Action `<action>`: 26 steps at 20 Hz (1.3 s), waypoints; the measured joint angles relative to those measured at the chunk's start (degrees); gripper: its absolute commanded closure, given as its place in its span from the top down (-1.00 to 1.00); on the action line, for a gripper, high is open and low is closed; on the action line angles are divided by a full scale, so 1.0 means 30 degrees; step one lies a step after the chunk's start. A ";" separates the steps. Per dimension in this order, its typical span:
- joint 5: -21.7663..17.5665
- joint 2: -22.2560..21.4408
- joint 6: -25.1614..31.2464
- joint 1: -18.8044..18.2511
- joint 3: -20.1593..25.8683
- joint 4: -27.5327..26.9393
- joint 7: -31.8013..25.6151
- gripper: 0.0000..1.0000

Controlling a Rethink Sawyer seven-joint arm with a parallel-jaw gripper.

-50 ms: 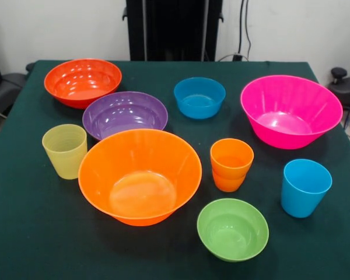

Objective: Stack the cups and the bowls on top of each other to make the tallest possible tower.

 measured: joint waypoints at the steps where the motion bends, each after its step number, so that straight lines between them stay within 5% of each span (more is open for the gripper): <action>1: 0.0105 0.0009 0.0272 0.0363 -0.0139 -0.0033 0.1085 -1.00; 7: 0.0349 0.0374 0.2475 0.1314 -0.0359 -0.1382 0.6436 -1.00; 13: 0.0424 0.1226 0.3454 0.1349 -0.0353 -0.3204 0.8208 -1.00; 22: 0.0337 0.3979 0.3741 0.0925 -0.0153 -0.7501 0.8452 -1.00; 26: -0.0136 0.5874 0.4482 -0.0132 0.0609 -1.0959 0.6590 -1.00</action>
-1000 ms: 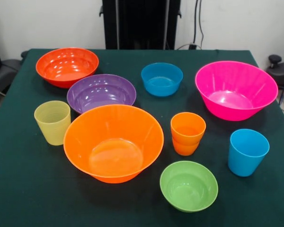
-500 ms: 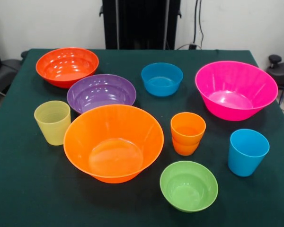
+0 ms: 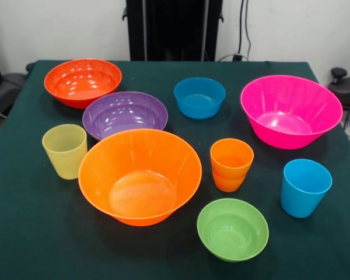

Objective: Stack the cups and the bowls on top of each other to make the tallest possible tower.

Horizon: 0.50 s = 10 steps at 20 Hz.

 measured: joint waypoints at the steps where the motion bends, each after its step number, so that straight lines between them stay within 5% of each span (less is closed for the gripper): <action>1: -0.0008 0.1042 0.0485 -0.0509 0.0124 -0.1710 -0.1493 -1.00; 7: 0.1651 0.3888 0.1891 -0.1941 -0.1193 -0.5883 -0.5340 -1.00; 10: 0.4281 0.5251 0.2439 -0.2914 -0.3238 -0.7607 -0.6799 -1.00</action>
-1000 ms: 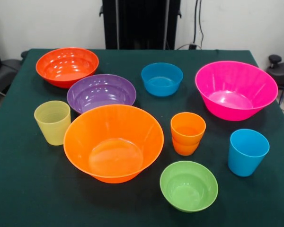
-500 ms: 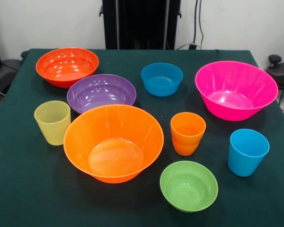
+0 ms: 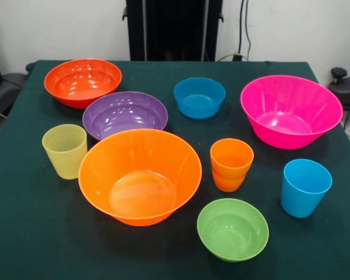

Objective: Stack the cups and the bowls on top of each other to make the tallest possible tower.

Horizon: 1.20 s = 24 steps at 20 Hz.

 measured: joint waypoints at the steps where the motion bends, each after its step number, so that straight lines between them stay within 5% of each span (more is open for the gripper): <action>1: 0.2239 0.0730 0.0153 -0.0612 -0.1603 -0.0794 -0.0722 -1.00; 10: 1.2767 0.2648 0.0209 -0.1789 -0.8990 -0.2186 -0.1730 -1.00; 15: 1.6314 0.2977 0.0205 -0.1572 -1.1786 -0.2540 -0.2072 -1.00; 20: 1.6694 0.3003 0.0205 -0.0852 -1.2430 -0.3044 -0.3386 -1.00; 22: 1.5733 0.3003 0.0248 -0.0653 -1.1712 -0.3503 -0.3873 -1.00; 24: 1.3442 0.3120 0.0590 -0.0742 -0.9992 -0.5097 -0.4375 -1.00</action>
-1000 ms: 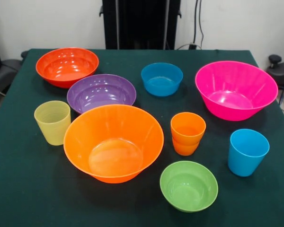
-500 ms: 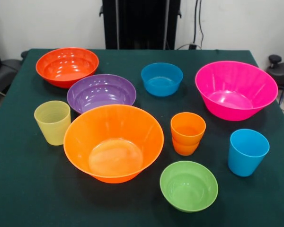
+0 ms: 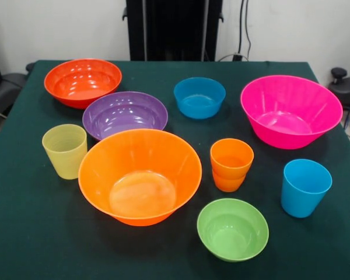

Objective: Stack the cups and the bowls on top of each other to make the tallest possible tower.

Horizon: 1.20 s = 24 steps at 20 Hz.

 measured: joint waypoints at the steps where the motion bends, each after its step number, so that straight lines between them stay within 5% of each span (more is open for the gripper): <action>1: -0.0608 0.0079 0.0161 -0.0116 0.0476 -0.0581 -0.0059 -1.00; 6: -0.4400 0.1565 0.2380 -0.2046 0.3893 -0.6638 -0.0090 -1.00; 8: -0.4899 0.2169 0.3135 -0.2748 0.4710 -0.8317 -0.0090 -1.00; 24: -0.5865 0.6129 0.5177 -0.6962 0.7880 -1.8562 -0.0090 -1.00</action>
